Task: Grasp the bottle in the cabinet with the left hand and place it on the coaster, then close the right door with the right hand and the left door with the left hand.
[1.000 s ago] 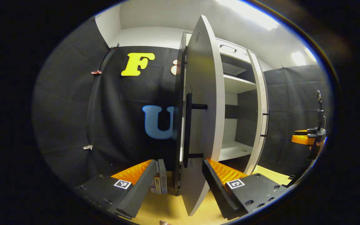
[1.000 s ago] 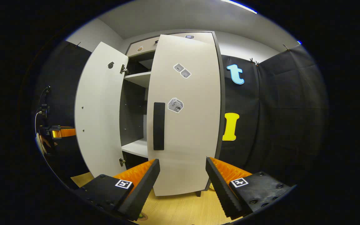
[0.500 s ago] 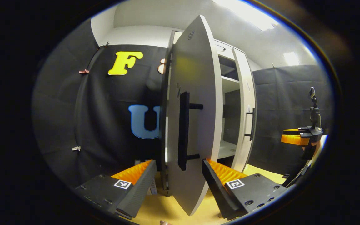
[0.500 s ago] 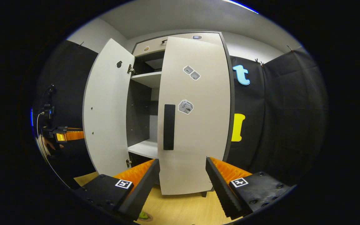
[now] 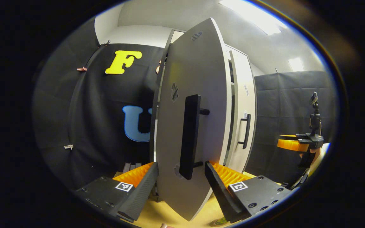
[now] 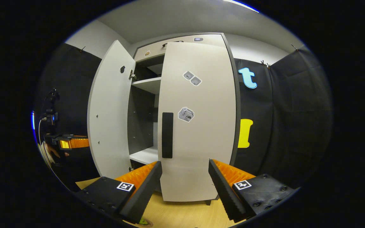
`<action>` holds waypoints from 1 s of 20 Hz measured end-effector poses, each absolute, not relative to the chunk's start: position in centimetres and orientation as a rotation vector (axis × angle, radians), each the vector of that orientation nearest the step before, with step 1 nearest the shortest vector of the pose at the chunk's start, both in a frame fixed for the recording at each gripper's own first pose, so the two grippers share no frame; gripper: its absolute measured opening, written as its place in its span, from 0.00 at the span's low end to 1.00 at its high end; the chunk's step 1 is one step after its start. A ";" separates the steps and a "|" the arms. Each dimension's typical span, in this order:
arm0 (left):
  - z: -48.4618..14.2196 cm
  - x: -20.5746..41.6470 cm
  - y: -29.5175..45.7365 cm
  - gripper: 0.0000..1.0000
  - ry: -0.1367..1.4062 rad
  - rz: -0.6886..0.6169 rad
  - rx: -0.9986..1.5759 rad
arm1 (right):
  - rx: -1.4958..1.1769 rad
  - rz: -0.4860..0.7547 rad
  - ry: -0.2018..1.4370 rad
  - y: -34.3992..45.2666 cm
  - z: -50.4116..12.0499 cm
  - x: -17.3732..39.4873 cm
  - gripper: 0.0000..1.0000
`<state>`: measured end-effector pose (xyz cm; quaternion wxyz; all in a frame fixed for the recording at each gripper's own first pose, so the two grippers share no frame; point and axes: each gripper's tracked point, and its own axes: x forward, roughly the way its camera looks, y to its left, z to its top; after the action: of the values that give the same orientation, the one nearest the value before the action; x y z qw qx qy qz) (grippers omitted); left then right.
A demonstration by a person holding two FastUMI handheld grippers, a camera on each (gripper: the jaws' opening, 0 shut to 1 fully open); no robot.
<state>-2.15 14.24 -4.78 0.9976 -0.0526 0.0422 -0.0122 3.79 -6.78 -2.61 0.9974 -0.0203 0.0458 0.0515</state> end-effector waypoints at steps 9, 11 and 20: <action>-4.4 3.8 7.4 0.95 0.049 -0.077 -0.196 | -0.003 0.188 0.103 -8.6 -3.4 6.8 0.98; -3.9 4.8 6.6 0.95 0.032 -0.080 -0.207 | -0.005 0.194 0.099 -9.2 -3.3 7.0 0.98; -5.0 3.9 7.0 0.95 0.067 -0.053 -0.169 | -0.024 0.204 0.113 -9.2 -3.9 6.5 1.00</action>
<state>3.93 7.02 -4.96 0.9955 -0.0845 0.0337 -0.0266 6.46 -9.17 -3.85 0.9931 -0.0120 0.0565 0.1019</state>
